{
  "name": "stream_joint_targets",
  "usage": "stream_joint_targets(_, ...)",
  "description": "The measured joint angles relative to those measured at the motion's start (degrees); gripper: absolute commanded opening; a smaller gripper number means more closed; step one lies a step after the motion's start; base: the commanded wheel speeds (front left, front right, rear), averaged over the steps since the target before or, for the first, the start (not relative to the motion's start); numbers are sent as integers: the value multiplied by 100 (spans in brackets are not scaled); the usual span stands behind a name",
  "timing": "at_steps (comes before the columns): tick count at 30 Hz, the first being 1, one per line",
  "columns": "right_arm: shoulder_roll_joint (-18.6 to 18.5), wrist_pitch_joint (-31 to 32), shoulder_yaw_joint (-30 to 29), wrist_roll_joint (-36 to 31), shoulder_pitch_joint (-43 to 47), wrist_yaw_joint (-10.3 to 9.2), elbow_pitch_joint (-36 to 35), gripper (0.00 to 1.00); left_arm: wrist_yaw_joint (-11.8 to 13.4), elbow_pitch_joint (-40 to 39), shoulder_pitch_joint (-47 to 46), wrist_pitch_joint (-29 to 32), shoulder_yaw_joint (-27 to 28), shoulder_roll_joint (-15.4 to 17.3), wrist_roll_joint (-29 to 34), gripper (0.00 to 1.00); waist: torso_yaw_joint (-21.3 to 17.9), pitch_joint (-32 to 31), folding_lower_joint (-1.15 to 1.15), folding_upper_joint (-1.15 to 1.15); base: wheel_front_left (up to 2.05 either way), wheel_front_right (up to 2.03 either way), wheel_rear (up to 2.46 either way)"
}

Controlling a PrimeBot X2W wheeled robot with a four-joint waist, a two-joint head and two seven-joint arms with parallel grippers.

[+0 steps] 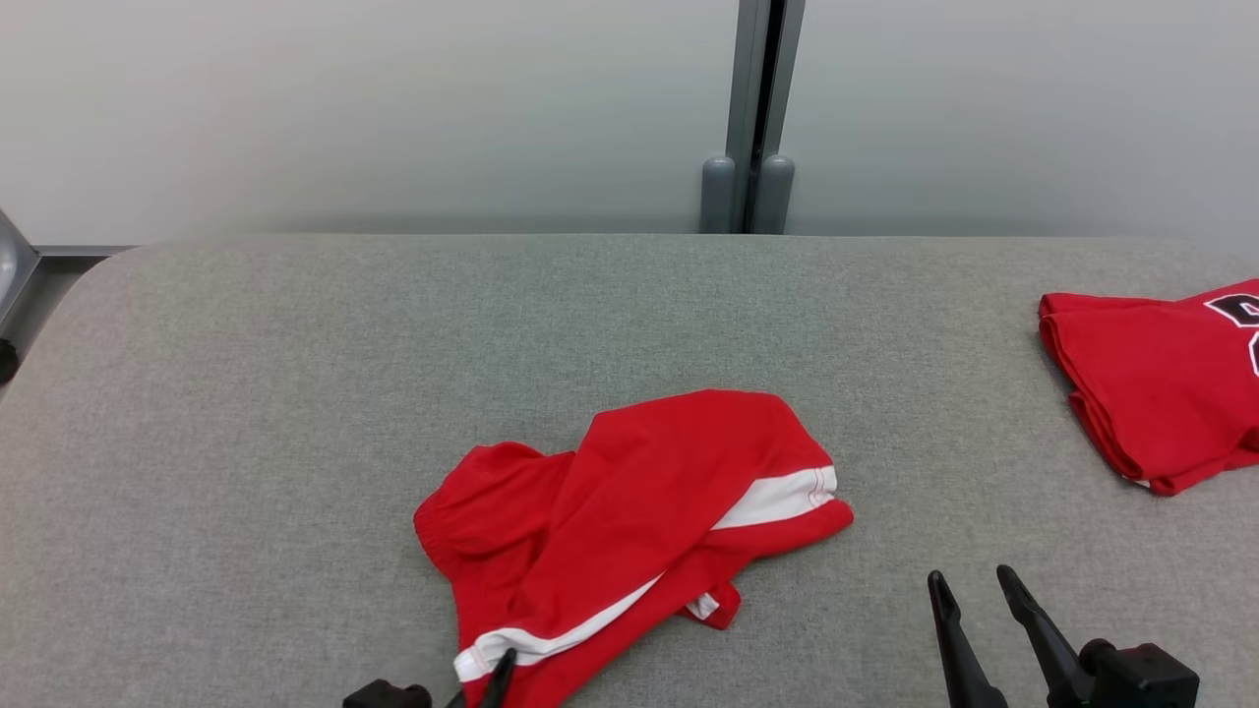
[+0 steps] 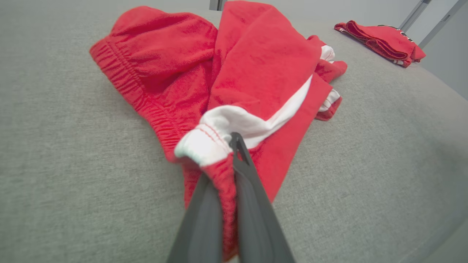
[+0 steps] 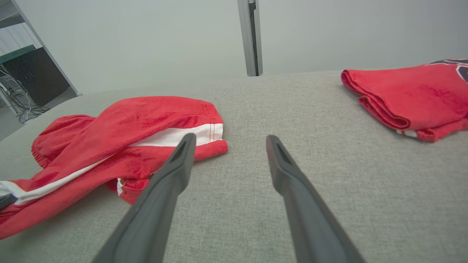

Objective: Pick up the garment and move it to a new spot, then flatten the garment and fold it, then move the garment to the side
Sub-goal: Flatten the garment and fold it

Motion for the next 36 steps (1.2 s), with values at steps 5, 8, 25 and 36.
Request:
stream_joint_targets(5,1,4,-4,0,26,1,9,100,52,-187,235,-10,389,56,93,100,43,-10,1,1,0,0,0)
stream_joint_targets(8,1,11,-2,9,49,0,23,100,65,-350,396,-9,675,-29,229,100,55,-60,0,0,0,0,0)
stream_joint_targets(25,0,-14,-76,34,142,0,41,100,179,-1493,986,-10,3351,-898,1490,100,120,-291,0,1,0,0,0)
stream_joint_targets(36,0,-31,-235,47,227,0,77,100,-71,-1574,959,-11,4220,-1233,2325,100,-76,-395,1,1,0,0,0)
